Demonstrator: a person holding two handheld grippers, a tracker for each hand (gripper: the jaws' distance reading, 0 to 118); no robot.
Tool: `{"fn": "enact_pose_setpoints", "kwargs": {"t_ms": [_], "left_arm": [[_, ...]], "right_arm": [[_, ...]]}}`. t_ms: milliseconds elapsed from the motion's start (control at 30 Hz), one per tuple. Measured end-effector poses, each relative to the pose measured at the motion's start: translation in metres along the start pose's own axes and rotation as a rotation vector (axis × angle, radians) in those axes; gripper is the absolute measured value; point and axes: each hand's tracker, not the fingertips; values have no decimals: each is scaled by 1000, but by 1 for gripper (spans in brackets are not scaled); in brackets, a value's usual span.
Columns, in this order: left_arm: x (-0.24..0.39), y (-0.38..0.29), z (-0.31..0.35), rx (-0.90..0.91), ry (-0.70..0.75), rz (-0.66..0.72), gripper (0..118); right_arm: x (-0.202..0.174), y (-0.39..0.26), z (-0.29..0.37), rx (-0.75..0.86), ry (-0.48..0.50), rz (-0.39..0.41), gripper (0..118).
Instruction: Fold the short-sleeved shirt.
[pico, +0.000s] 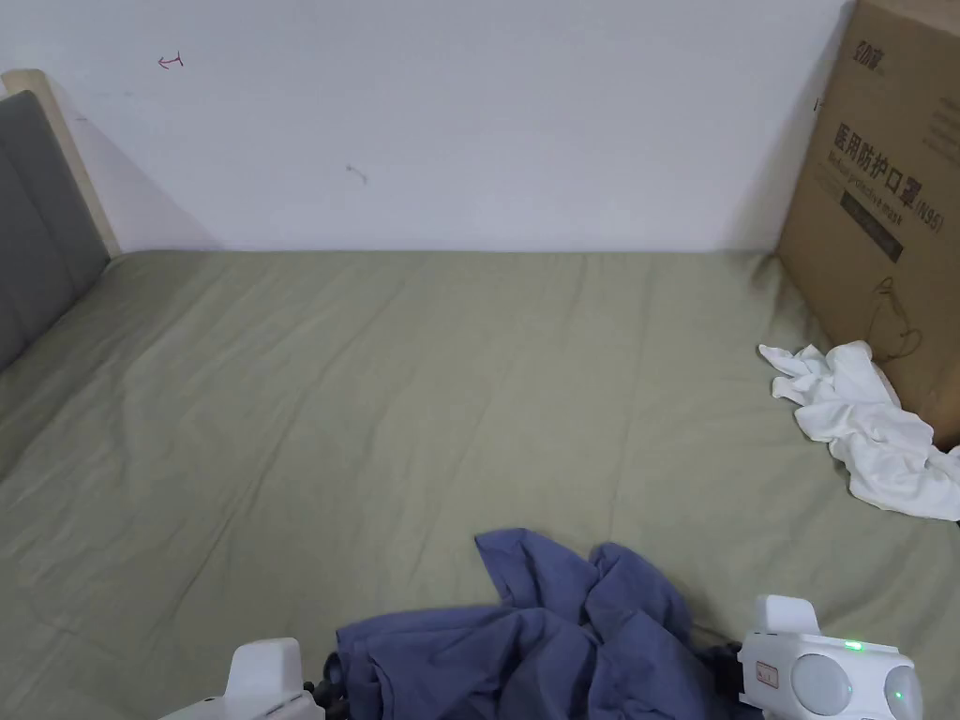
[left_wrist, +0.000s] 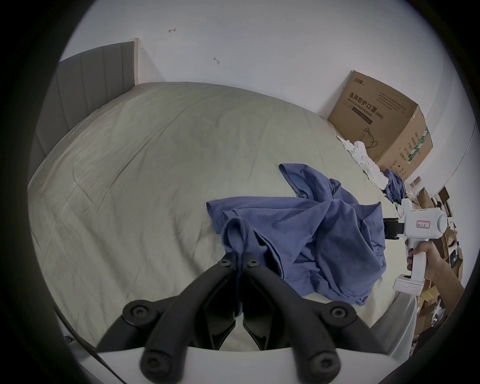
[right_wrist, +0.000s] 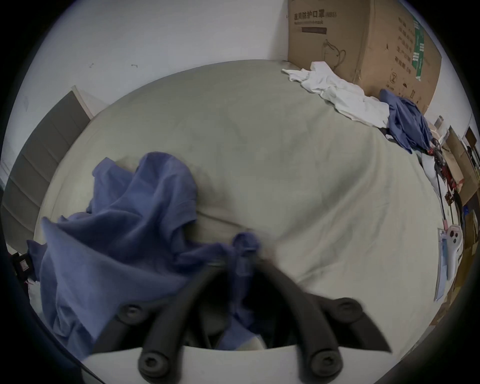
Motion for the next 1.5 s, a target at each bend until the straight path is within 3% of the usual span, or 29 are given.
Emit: {"fn": "enact_pose_setpoints", "kwargs": {"t_ms": [367, 567, 800, 1200, 1500], "left_arm": [[-7, 45, 39, 130, -79, 82, 1], [-18, 132, 80, 301, -67, 67, 1], [-13, 259, 138, 505, 43, -28, 1], [18, 413, 178, 647, 156, -131, 1], [10, 397, 103, 573, 211, -156, 0]], "right_arm": [[1, 42, 140, 368, 48, 33, 5], [23, 109, 214, 569, 20, 78, 5], [27, 195, 269, 712, -48, 126, 5], [11, 298, 292, 795, -142, 211, 5], [12, 289, 198, 699, -124, 129, 5]]}}
